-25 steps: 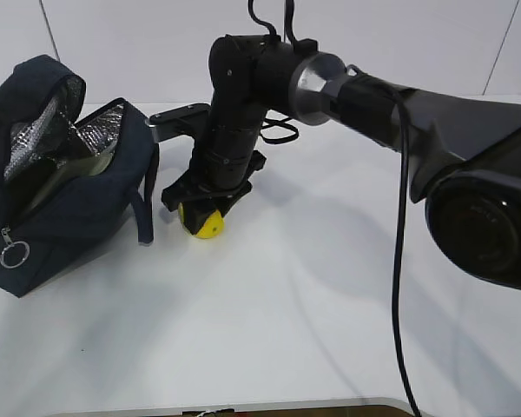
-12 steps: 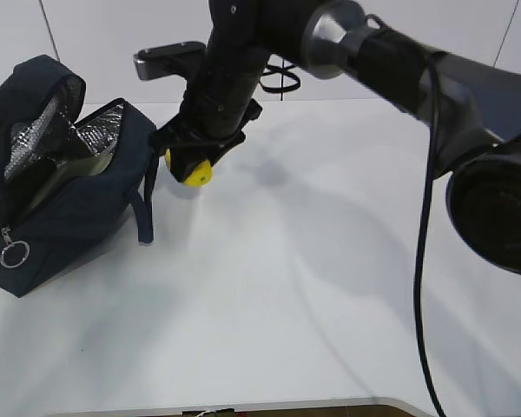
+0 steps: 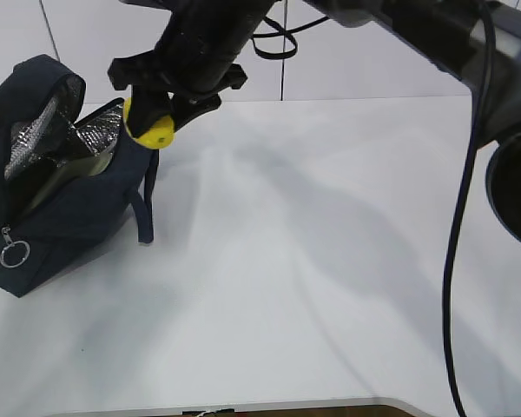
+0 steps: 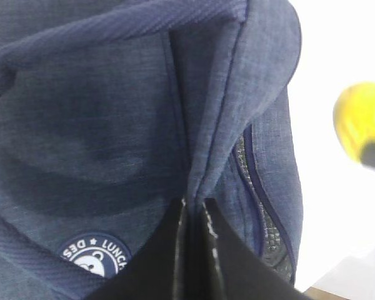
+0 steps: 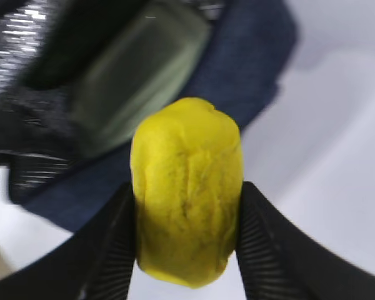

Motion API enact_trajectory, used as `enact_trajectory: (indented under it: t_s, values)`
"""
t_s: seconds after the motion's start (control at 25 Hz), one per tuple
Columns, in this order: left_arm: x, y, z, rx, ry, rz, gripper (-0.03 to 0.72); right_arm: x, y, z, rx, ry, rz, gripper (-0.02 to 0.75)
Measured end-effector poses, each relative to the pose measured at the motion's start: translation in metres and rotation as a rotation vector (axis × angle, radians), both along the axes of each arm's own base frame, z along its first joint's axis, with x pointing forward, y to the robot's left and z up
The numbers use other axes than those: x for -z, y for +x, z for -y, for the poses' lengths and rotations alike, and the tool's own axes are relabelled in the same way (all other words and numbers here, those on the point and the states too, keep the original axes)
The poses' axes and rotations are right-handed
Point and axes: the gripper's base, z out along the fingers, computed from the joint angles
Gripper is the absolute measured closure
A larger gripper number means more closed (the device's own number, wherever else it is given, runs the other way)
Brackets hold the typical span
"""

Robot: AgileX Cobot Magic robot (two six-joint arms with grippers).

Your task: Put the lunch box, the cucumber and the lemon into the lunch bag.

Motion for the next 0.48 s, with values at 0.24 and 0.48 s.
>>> enact_trajectory:
  t_s: [0.24,0.48]
  values:
    - [-0.001,0.001,0.001,-0.005,-0.017,0.005,0.701,-0.003,-0.002,-0.017,-0.002,0.212,-0.073,0.38]
    - [-0.005,0.001,0.005,-0.01,-0.084,0.014,0.702,0.021,0.011,-0.033,0.053,0.373,-0.138,0.381]
